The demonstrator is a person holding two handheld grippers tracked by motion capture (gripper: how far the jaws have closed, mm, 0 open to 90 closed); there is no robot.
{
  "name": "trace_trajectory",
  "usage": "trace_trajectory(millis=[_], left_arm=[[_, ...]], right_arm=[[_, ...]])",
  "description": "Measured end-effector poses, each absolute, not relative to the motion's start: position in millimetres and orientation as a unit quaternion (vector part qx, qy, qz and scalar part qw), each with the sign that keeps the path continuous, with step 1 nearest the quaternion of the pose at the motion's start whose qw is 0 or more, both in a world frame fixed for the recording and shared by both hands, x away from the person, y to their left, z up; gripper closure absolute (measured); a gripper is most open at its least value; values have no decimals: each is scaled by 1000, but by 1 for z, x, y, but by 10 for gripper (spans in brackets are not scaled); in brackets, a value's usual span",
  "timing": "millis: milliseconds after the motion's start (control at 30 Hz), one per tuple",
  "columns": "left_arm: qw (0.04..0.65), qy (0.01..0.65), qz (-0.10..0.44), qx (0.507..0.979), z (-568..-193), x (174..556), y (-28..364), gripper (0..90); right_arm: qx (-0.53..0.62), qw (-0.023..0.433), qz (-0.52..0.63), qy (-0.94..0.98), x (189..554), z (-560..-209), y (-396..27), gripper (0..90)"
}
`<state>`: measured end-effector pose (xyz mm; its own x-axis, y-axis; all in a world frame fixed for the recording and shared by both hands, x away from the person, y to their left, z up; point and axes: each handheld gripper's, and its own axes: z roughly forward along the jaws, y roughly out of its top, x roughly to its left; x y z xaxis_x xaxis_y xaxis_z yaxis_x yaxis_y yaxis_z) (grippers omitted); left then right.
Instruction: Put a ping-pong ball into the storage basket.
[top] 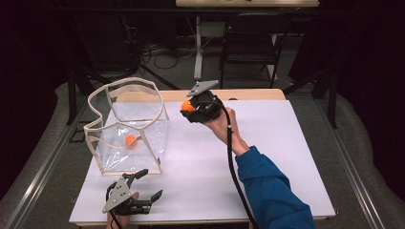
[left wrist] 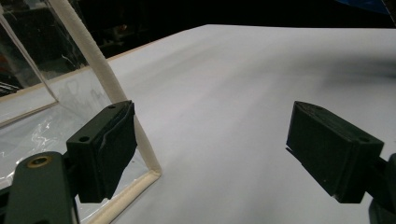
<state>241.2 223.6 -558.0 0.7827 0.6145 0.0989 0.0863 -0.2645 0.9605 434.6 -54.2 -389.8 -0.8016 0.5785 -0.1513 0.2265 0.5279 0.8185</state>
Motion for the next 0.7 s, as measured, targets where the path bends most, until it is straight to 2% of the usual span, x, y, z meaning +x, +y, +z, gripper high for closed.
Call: trace_trajectory(millis=[700], left_arm=[[559,229,236,761,-558,241,223,160]], right_arm=[[226,213,423,851,432,-380,-46,507]])
